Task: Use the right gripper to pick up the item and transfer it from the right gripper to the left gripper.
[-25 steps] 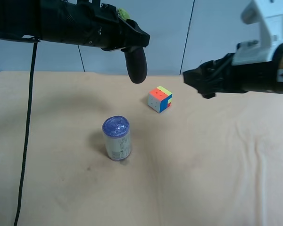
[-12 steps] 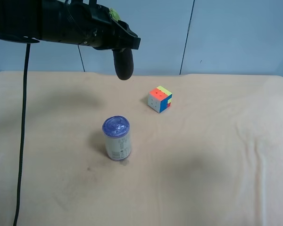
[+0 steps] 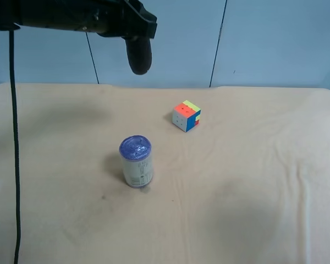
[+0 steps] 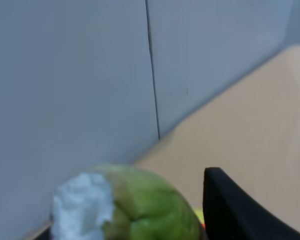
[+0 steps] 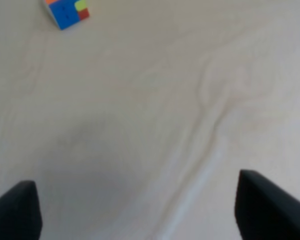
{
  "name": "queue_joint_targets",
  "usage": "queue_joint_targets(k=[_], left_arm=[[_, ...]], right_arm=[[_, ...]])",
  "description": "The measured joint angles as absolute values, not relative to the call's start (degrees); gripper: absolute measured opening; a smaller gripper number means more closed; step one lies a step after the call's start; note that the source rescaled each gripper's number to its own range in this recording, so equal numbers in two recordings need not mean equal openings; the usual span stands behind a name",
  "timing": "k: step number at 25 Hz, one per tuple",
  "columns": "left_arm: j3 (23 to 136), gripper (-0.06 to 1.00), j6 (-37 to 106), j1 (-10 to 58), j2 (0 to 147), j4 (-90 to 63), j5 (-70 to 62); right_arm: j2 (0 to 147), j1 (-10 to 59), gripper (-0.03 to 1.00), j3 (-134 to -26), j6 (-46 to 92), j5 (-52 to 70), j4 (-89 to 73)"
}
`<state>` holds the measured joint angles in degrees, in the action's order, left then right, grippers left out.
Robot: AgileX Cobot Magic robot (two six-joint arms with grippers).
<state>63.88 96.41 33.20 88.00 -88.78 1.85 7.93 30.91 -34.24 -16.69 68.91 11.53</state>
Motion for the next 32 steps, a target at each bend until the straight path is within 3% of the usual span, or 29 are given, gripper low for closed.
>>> queue_joint_targets(k=[21,32], left_arm=[[59.95,0.00,96.46,33.09,84.48,-87.45,2.51],[59.88,0.00,96.46,33.09,84.48,-87.40,2.51]], right_arm=[[7.93,30.91,0.54,-34.24,-10.90,68.68,7.60],[7.93,31.00,0.48,-32.71,-4.92,63.36,5.05]])
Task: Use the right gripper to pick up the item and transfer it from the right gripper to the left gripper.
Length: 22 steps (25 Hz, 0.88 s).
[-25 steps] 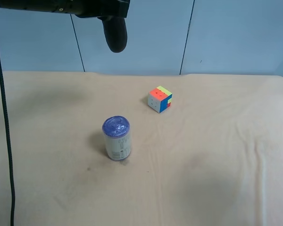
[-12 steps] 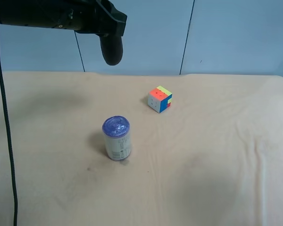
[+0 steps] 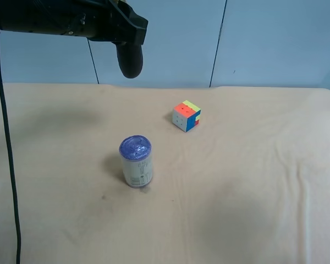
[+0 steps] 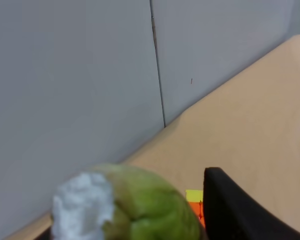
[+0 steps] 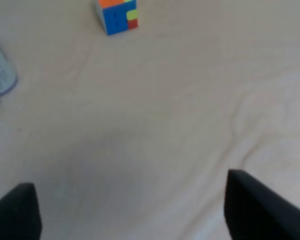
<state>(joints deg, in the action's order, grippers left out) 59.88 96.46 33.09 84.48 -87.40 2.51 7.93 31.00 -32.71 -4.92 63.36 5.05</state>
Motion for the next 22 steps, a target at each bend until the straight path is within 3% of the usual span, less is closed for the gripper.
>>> queue_joint_targets(k=[5,15,18,22], left_arm=[[59.88,0.00,96.46,33.09,84.48,-87.40,4.38],[59.88,0.00,98.19,33.09,84.48,-87.40,5.00],[59.88,0.00,98.80,33.09,84.48,-87.40,5.00],[59.88,0.00,99.23,33.09,84.48,-87.40,4.95]], right_arm=[[7.93,28.11,0.48,-32.69,-4.72,63.31,4.98],[7.93,-0.11,0.48,-32.62,-4.72,63.31,4.61],[7.93,-5.27,0.48,-32.62,-4.72,63.30,4.61],[7.93,-6.94,0.48,-32.62,-4.72,63.30,4.61]])
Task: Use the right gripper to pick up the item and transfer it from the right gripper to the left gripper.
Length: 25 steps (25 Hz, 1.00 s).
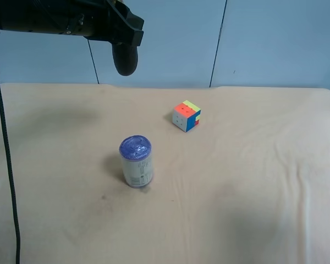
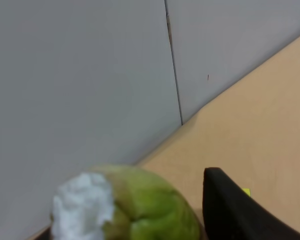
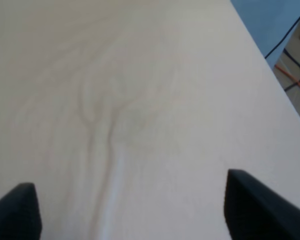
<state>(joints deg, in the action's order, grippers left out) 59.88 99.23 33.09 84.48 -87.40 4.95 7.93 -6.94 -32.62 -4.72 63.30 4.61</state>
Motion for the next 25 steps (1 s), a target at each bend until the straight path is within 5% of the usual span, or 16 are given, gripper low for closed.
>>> queue_joint_targets(k=[12,25], left_arm=[[59.30,0.00,97.38,31.53,84.48,-83.94,3.80],[57.90,0.00,22.49,18.81,84.48,-13.11,-13.43]], right_arm=[[7.93,-6.94,0.48,-32.62,-4.72,63.30,4.59],[7.93,-6.94,0.48,-32.62,-4.72,63.30,4.59]])
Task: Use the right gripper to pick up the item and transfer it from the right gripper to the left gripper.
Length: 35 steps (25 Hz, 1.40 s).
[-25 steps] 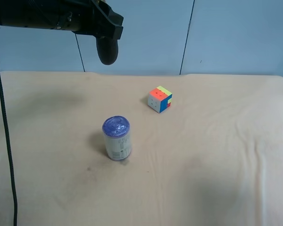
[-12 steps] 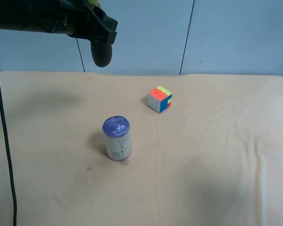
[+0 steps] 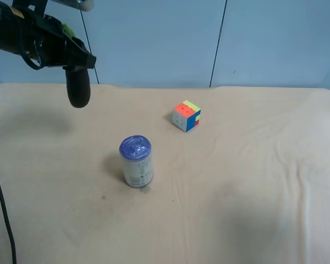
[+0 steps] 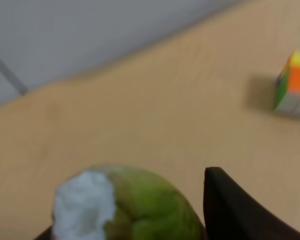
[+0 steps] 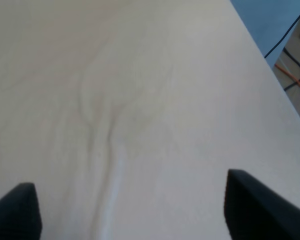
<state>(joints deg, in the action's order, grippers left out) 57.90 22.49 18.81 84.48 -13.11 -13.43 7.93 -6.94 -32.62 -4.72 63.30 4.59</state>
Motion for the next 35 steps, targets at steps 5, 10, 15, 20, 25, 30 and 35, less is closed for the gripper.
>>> queue_joint_targets(k=[5,10,15,20,25,30,35], left_arm=[[58.00,0.00,12.09,15.77,87.16,-3.15,-23.07],[58.40,0.00,10.85,14.18,93.69,-2.31,-32.09],[62.26,0.00,10.40,14.17,97.64,-2.24,-40.01],[65.29,0.00,9.72,14.17,100.40,-2.25,-45.97],[65.40,0.00,9.66,14.17,103.39,-2.24,-44.54],[65.40,0.00,9.66,14.17,104.47,-2.31,-40.23],[65.40,0.00,9.66,14.17,104.53,-4.65,-37.02]], right_arm=[[7.93,-6.94,0.48,-32.62,-4.72,63.30,4.59],[7.93,-6.94,0.48,-32.62,-4.72,63.30,4.59],[7.93,-6.94,0.48,-32.62,-4.72,63.30,4.59],[7.93,-6.94,0.48,-32.62,-4.72,63.30,4.59],[7.93,-6.94,0.48,-32.62,-4.72,63.30,4.59],[7.93,-6.94,0.48,-32.62,-4.72,63.30,4.59],[7.93,-6.94,0.48,-32.62,-4.72,63.30,4.59]])
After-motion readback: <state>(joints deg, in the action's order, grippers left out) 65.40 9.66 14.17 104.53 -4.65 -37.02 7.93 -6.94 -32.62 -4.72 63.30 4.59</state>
